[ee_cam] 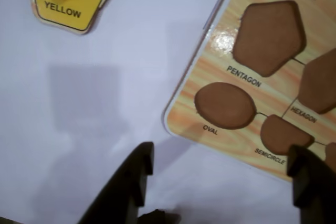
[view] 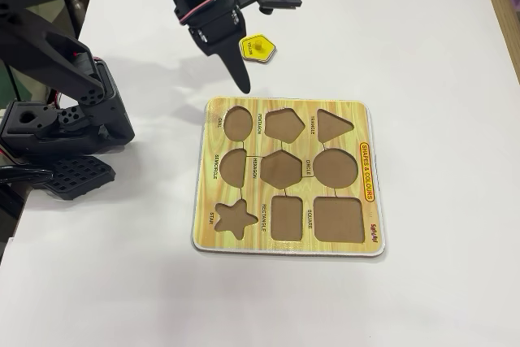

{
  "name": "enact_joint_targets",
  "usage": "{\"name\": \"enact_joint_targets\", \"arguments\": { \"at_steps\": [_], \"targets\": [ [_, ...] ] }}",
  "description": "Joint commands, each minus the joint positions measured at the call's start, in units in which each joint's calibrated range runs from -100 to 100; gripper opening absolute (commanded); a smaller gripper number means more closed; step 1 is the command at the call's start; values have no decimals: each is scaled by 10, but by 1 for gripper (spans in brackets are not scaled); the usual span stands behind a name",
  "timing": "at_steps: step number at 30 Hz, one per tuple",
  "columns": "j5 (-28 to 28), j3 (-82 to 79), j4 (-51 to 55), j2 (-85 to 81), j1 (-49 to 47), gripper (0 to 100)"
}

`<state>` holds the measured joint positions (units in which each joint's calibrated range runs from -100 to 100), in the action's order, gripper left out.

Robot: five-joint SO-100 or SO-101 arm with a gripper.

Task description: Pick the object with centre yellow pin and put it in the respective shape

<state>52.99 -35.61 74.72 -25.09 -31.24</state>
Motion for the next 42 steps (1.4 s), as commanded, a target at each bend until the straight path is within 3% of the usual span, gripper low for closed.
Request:
{"name": "enact_joint_targets", "arguments": {
  "at_steps": [1, 26, 42],
  "targets": [
    [1, 58, -7, 17, -42, 28],
    [1, 279, -7, 280, -202, 28],
    [1, 398, -7, 419, -222, 28]
  ]
}}
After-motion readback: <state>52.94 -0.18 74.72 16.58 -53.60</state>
